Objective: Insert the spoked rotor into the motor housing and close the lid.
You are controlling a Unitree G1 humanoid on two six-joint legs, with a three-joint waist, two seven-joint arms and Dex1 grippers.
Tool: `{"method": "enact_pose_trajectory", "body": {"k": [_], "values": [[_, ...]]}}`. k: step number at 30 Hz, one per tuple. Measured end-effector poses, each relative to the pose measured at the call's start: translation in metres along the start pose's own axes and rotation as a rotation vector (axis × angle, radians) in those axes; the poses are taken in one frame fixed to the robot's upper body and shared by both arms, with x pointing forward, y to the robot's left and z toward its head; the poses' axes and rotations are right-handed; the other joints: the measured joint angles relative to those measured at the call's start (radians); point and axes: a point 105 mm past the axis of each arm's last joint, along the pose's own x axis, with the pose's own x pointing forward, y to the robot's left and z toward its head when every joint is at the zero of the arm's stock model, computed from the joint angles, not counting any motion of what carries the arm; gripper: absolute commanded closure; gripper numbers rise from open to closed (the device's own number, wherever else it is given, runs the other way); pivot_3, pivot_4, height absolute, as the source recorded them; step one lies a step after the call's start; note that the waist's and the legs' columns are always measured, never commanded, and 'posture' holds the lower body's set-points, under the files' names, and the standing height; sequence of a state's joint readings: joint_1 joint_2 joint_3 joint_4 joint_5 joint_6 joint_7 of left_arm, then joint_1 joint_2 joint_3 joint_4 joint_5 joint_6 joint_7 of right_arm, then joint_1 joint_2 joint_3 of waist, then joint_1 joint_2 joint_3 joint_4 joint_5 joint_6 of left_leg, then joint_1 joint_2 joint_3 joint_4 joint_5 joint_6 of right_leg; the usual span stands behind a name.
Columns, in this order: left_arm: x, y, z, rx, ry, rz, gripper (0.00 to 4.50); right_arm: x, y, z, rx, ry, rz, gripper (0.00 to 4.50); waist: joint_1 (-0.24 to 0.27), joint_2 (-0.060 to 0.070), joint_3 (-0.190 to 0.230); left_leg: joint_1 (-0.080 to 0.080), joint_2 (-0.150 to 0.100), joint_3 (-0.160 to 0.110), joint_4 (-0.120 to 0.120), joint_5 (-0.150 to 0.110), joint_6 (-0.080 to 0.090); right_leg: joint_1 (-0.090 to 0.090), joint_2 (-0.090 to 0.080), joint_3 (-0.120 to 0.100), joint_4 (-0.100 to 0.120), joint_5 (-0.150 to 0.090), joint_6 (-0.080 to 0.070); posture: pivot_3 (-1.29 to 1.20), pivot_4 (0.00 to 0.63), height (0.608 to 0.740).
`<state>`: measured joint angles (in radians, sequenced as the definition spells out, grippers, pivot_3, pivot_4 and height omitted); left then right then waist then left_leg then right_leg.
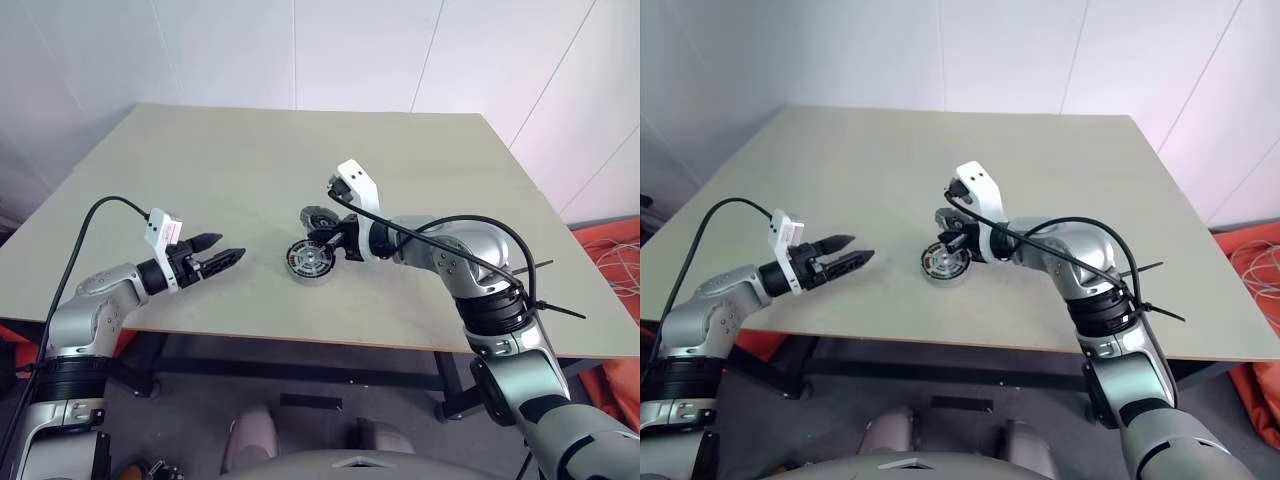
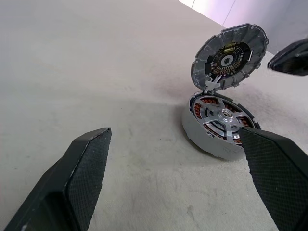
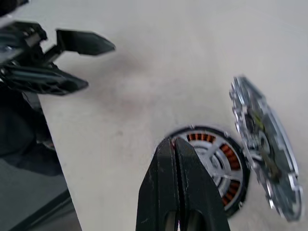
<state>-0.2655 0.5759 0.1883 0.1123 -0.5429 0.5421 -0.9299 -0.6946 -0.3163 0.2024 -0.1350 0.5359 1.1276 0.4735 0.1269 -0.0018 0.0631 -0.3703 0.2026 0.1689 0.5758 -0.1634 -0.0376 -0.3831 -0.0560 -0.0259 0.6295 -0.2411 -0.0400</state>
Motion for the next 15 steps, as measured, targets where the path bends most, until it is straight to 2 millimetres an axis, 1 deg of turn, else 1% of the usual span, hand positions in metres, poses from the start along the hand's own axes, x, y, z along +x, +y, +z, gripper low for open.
{"method": "enact_pose_trajectory", "body": {"k": [3, 8, 11, 15], "values": [[0.000, 0.000, 0.000, 0.000, 0.000, 0.000, 0.00, 0.005, -0.003, -0.005, -0.001, -0.027, -0.011, 4.48, 0.000, 0.000, 0.000, 0.000, 0.000, 0.000, 0.000, 0.000, 0.000, 0.000, 0.000, 0.000, 0.000, 0.000, 0.000, 0.00, 0.000, 0.740], [0.000, 0.000, 0.000, 0.000, -0.002, -0.001, 0.00, 0.021, -0.012, -0.035, 0.013, 0.020, -0.045, 4.48, -0.002, 0.000, 0.000, 0.001, 0.000, 0.000, 0.000, 0.000, 0.000, 0.000, 0.000, 0.000, 0.002, 0.000, 0.000, 0.00, 0.000, 0.740], [0.001, -0.001, 0.000, -0.001, -0.006, -0.003, 0.00, 0.030, -0.017, -0.045, 0.029, 0.031, -0.060, 4.48, -0.003, 0.000, 0.000, 0.001, 0.000, 0.000, 0.001, 0.000, 0.000, -0.001, 0.000, 0.000, 0.003, 0.000, 0.000, 0.00, 0.000, 0.740], [0.001, -0.001, 0.000, 0.000, -0.007, -0.003, 0.00, 0.034, -0.019, -0.055, 0.028, 0.050, -0.062, 4.48, -0.003, 0.000, 0.000, 0.001, 0.000, 0.000, 0.001, 0.000, 0.000, 0.000, 0.000, 0.001, 0.003, 0.000, 0.000, 0.00, 0.000, 0.740]]}}
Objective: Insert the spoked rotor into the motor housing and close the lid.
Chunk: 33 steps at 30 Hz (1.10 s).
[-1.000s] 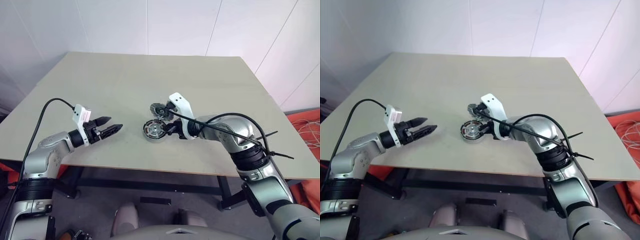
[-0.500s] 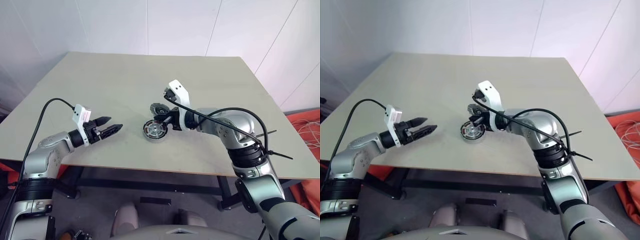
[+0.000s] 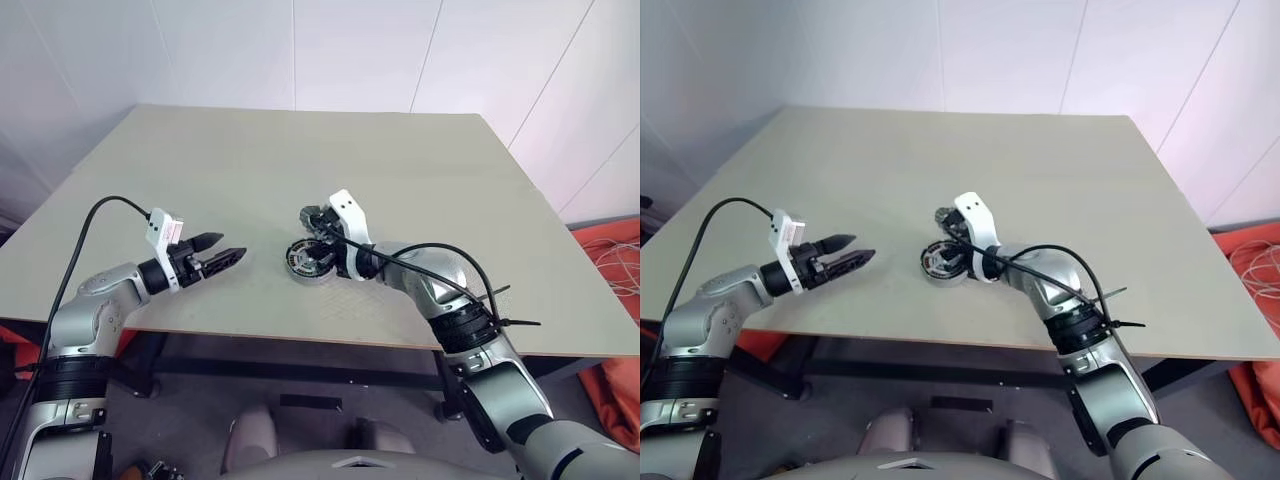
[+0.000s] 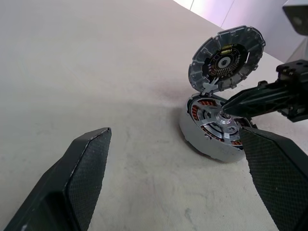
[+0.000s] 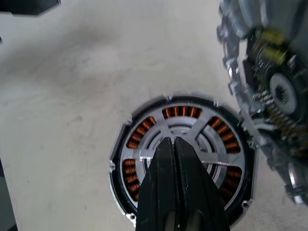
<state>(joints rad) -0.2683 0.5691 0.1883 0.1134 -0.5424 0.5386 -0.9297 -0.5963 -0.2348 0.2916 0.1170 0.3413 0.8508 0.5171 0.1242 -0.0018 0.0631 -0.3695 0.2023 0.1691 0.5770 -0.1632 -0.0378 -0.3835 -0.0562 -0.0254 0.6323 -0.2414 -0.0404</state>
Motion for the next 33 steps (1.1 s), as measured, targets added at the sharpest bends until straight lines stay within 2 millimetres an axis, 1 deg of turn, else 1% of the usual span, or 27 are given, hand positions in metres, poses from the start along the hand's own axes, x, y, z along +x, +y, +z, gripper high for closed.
{"method": "enact_pose_trajectory", "body": {"k": [3, 5, 9, 11, 13, 16, 21, 23, 24, 26, 28, 31, 33], "values": [[0.000, 0.000, 0.000, 0.000, 0.000, 0.000, 0.00, 0.001, 0.001, -0.002, -0.046, 0.015, 0.005, 4.48, -0.001, 0.000, 0.000, 0.002, 0.000, 0.000, 0.000, 0.000, 0.000, 0.001, 0.000, 0.000, 0.000, 0.000, 0.000, 0.00, 0.000, 0.740], [0.000, 0.000, 0.000, 0.000, 0.000, 0.000, 0.00, 0.001, 0.002, -0.003, -0.047, 0.016, 0.010, 4.48, -0.001, 0.000, 0.000, 0.002, 0.000, 0.000, 0.000, 0.000, 0.000, 0.002, 0.000, 0.000, 0.000, 0.000, 0.000, 0.00, 0.000, 0.740], [0.000, 0.000, 0.000, 0.001, 0.000, 0.000, 0.00, -0.002, 0.005, -0.001, -0.006, 0.017, 0.031, 4.48, 0.000, 0.000, 0.000, 0.002, 0.000, 0.000, 0.000, 0.000, 0.000, 0.001, 0.000, 0.000, 0.001, 0.000, 0.000, 0.00, 0.000, 0.740], [0.000, 0.000, 0.000, 0.002, -0.001, 0.000, 0.00, -0.007, 0.007, 0.004, 0.020, -0.003, 0.053, 4.48, 0.000, 0.000, 0.000, 0.001, 0.000, 0.000, 0.001, 0.000, 0.000, 0.001, 0.000, 0.000, 0.001, 0.000, 0.000, 0.00, 0.000, 0.740], [0.000, 0.000, 0.001, 0.004, -0.002, 0.000, 0.00, -0.015, 0.010, 0.018, 0.030, -0.053, 0.088, 4.48, 0.000, 0.000, 0.000, 0.001, 0.000, 0.000, 0.001, 0.000, 0.000, 0.000, 0.000, 0.000, 0.002, 0.000, 0.000, 0.00, 0.000, 0.740], [0.000, 0.000, 0.002, 0.007, -0.005, -0.001, 0.00, -0.035, 0.015, 0.041, -0.009, -0.119, 0.139, 4.48, 0.001, 0.000, 0.000, 0.001, 0.000, 0.000, 0.001, 0.000, 0.000, 0.000, 0.000, 0.000, 0.002, 0.000, 0.000, 0.00, 0.000, 0.740], [0.001, 0.000, 0.002, 0.008, -0.006, -0.001, 0.00, -0.067, 0.020, 0.052, -0.055, -0.142, 0.234, 4.48, 0.003, 0.000, 0.000, 0.001, 0.000, 0.000, 0.001, 0.000, 0.000, 0.000, 0.000, 0.000, 0.002, 0.000, 0.000, 0.00, 0.000, 0.740], [0.000, 0.000, 0.002, 0.007, -0.006, 0.000, 0.00, -0.080, 0.017, 0.054, -0.071, -0.136, 0.250, 4.48, 0.004, 0.000, 0.000, 0.002, 0.000, 0.000, 0.001, 0.000, 0.000, 0.001, 0.000, 0.000, 0.002, 0.000, 0.000, 0.00, 0.000, 0.740], [0.000, 0.000, 0.002, 0.007, -0.006, 0.000, 0.00, -0.089, 0.012, 0.055, -0.075, -0.133, 0.244, 4.48, 0.004, 0.000, 0.000, 0.002, 0.000, 0.000, 0.001, 0.000, 0.000, 0.001, 0.000, 0.000, 0.002, 0.000, 0.000, 0.00, 0.000, 0.740], [0.000, 0.000, 0.002, 0.008, -0.006, 0.001, 0.00, -0.097, -0.001, 0.058, -0.070, -0.135, 0.202, 4.48, 0.004, 0.000, 0.000, 0.002, 0.000, 0.000, 0.002, 0.000, 0.000, 0.001, 0.000, 0.000, 0.002, 0.000, 0.000, 0.00, 0.000, 0.740], [0.000, 0.001, 0.002, 0.008, -0.006, 0.000, 0.00, -0.102, -0.022, 0.065, -0.055, -0.148, 0.120, 4.48, 0.002, 0.000, 0.000, 0.002, 0.000, 0.000, 0.003, 0.000, 0.000, 0.001, 0.000, 0.001, 0.004, 0.000, 0.000, 0.00, 0.000, 0.740], [0.000, 0.002, 0.001, 0.003, -0.003, 0.003, 0.00, -0.104, -0.055, 0.074, -0.025, -0.174, -0.027, 4.48, -0.001, 0.000, 0.000, 0.002, 0.001, 0.001, 0.003, 0.001, -0.001, -0.001, 0.000, 0.001, 0.006, 0.000, 0.000, 0.00, 0.000, 0.740], [-0.001, 0.002, 0.000, 0.001, -0.002, 0.005, 0.00, -0.099, -0.071, 0.077, -0.014, -0.186, -0.108, 4.48, -0.001, 0.000, 0.000, 0.002, 0.001, 0.001, 0.003, 0.001, -0.001, -0.002, 0.000, 0.001, 0.007, 0.000, -0.001, 0.00, 0.000, 0.740]]}}
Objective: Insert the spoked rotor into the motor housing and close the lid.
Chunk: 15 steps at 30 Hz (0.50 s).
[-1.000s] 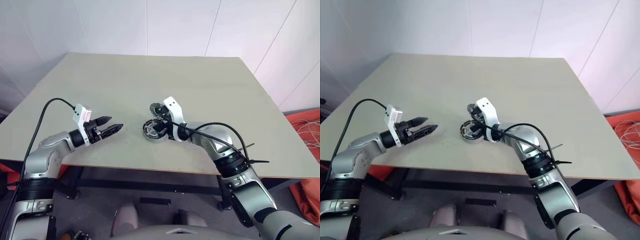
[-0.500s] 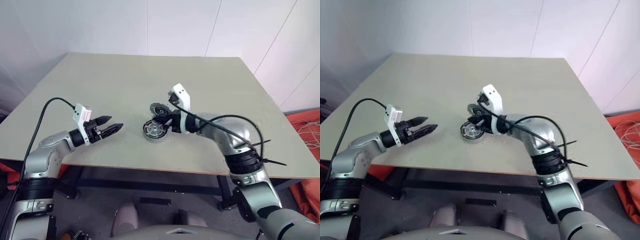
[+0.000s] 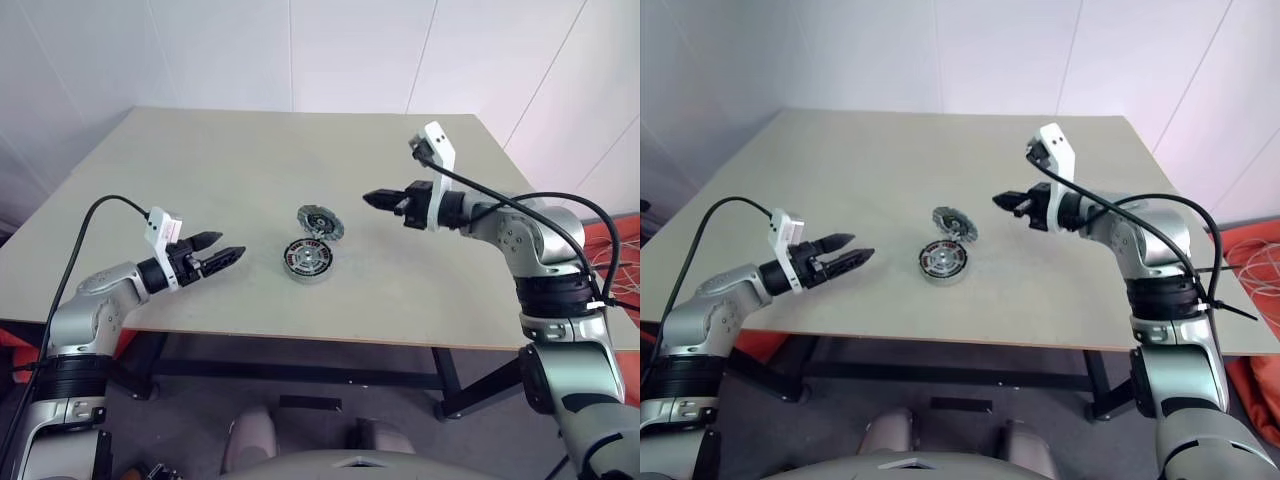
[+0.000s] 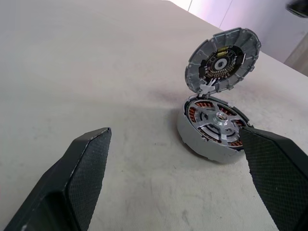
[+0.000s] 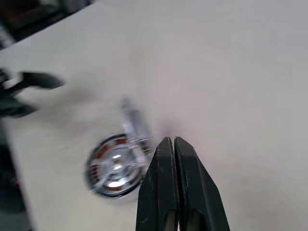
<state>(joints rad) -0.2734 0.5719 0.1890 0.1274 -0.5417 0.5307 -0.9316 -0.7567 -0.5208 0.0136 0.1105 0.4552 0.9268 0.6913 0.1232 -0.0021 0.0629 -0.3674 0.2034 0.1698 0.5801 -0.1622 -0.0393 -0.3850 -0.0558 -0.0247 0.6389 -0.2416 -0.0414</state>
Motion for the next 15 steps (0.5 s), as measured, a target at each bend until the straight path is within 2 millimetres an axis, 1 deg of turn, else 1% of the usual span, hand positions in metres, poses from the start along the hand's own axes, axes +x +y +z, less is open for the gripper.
{"method": "enact_pose_trajectory", "body": {"k": [1, 3, 7, 12, 15], "values": [[0.000, 0.000, 0.000, 0.000, 0.000, 0.001, 0.00, 0.005, -0.006, -0.001, -0.008, 0.000, -0.034, 4.48, 0.000, 0.000, 0.000, 0.000, 0.000, 0.000, 0.000, 0.000, 0.000, 0.000, 0.000, 0.000, 0.000, 0.000, 0.000, 0.00, 0.000, 0.740], [0.000, 0.000, -0.001, 0.000, 0.001, 0.001, 0.00, 0.016, -0.011, -0.008, -0.016, 0.014, -0.064, 4.48, 0.000, 0.000, 0.000, -0.001, 0.000, 0.000, 0.000, 0.000, 0.000, -0.001, 0.000, 0.000, 0.000, 0.000, -0.001, 0.00, 0.000, 0.740], [-0.001, -0.001, -0.002, 0.001, 0.002, 0.001, 0.00, 0.037, -0.012, -0.025, -0.009, 0.052, -0.079, 4.48, 0.000, 0.000, 0.000, -0.004, 0.000, 0.000, 0.000, 0.000, 0.001, -0.003, 0.000, 0.000, 0.000, 0.000, -0.002, 0.00, 0.000, 0.740], [-0.004, -0.002, -0.009, -0.008, 0.014, 0.007, 0.00, 0.041, -0.010, -0.027, -0.020, 0.051, -0.058, 4.48, 0.003, 0.000, 0.000, -0.004, 0.000, 0.000, 0.000, -0.001, 0.002, -0.003, 0.000, -0.001, 0.000, -0.001, -0.004, 0.00, 0.000, 0.740], [-0.004, -0.002, -0.009, -0.007, 0.014, 0.007, 0.00, 0.040, -0.009, -0.027, -0.017, 0.049, -0.046, 3.88, 0.002, 0.000, 0.000, -0.003, 0.000, 0.000, 0.000, -0.001, 0.002, -0.002, 0.000, -0.001, 0.000, -0.001, -0.004, 0.00, 0.000, 0.740]]}}
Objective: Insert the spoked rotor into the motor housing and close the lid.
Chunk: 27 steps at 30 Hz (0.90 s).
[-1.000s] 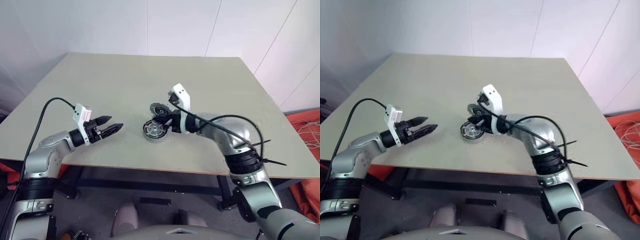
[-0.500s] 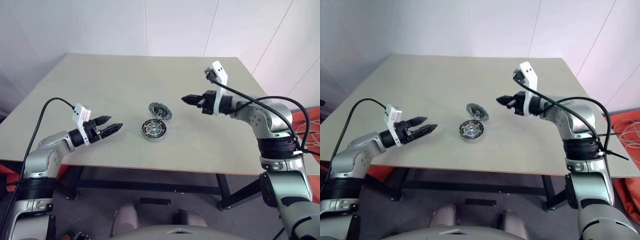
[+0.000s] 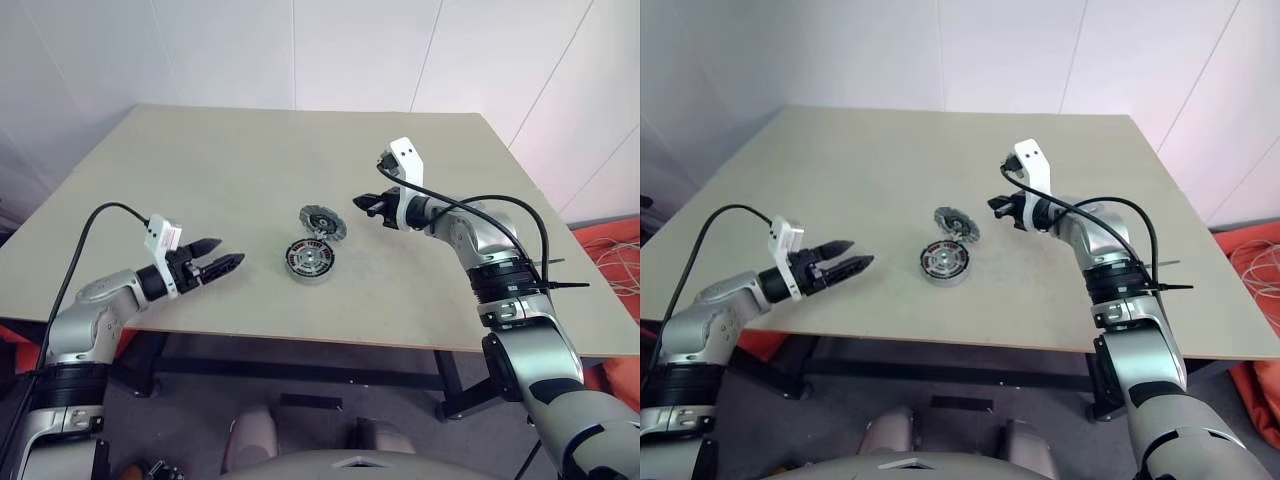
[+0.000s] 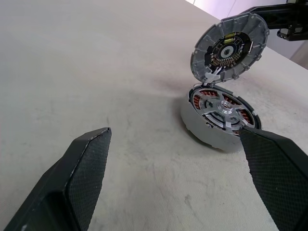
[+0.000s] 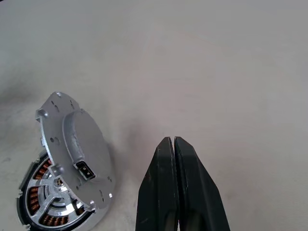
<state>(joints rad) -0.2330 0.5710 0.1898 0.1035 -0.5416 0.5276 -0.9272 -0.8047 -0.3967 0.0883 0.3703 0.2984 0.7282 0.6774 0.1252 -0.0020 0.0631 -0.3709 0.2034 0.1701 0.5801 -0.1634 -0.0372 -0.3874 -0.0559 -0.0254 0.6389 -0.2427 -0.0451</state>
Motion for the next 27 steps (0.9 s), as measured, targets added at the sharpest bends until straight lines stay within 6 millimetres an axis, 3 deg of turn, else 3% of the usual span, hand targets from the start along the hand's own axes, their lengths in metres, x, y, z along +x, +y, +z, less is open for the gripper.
{"method": "enact_pose_trajectory", "body": {"k": [3, 7, 11, 16, 20, 27], "values": [[0.000, 0.000, 0.001, 0.003, -0.002, 0.001, 0.00, -0.011, 0.000, 0.003, -0.008, -0.015, 0.014, 2.86, 0.003, 0.000, 0.000, 0.000, 0.000, 0.000, 0.000, 0.000, 0.000, 0.001, 0.000, 0.000, 0.000, 0.000, 0.000, 0.00, 0.000, 0.740], [-0.002, 0.002, 0.002, 0.008, 0.003, 0.008, 0.00, -0.045, 0.007, 0.003, -0.124, 0.006, 0.077, 1.46, 0.009, 0.000, 0.000, 0.001, 0.000, 0.000, 0.000, -0.002, 0.003, 0.002, 0.000, 0.000, -0.002, 0.000, 0.000, 0.00, 0.000, 0.740], [0.000, 0.002, 0.004, 0.011, 0.002, 0.000, 0.00, -0.066, 0.039, 0.000, -0.316, 0.095, 0.249, 0.03, 0.004, 0.000, 0.000, 0.003, 0.001, 0.000, 0.000, -0.002, 0.004, 0.002, 0.001, 0.000, -0.001, -0.001, 0.002, 0.00, 0.000, 0.740], [0.003, 0.003, 0.009, 0.021, -0.008, -0.007, 0.00, -0.069, 0.068, -0.015, -0.451, 0.212, 0.439, 0.03, 0.001, 0.000, 0.000, 0.005, 0.001, 0.000, 0.001, -0.002, 0.004, 0.003, 0.000, 0.000, 0.000, -0.004, 0.007, 0.00, 0.000, 0.740], [0.003, 0.004, 0.006, 0.014, 0.001, -0.003, 0.00, -0.061, 0.081, -0.030, -0.699, 0.332, 0.564, 0.03, 0.000, 0.000, 0.000, 0.004, 0.001, 0.000, 0.002, -0.002, 0.004, 0.003, 0.000, 0.000, 0.002, -0.002, 0.004, 0.00, 0.000, 0.740], [-0.002, 0.002, 0.000, 0.011, 0.009, 0.002, 0.00, -0.030, 0.081, -0.038, -0.979, 0.428, 0.637, 0.03, -0.006, 0.000, 0.000, 0.002, 0.001, 0.000, 0.002, -0.003, 0.005, 0.001, 0.000, 0.000, 0.002, 0.000, 0.000, 0.00, 0.000, 0.740]]}}
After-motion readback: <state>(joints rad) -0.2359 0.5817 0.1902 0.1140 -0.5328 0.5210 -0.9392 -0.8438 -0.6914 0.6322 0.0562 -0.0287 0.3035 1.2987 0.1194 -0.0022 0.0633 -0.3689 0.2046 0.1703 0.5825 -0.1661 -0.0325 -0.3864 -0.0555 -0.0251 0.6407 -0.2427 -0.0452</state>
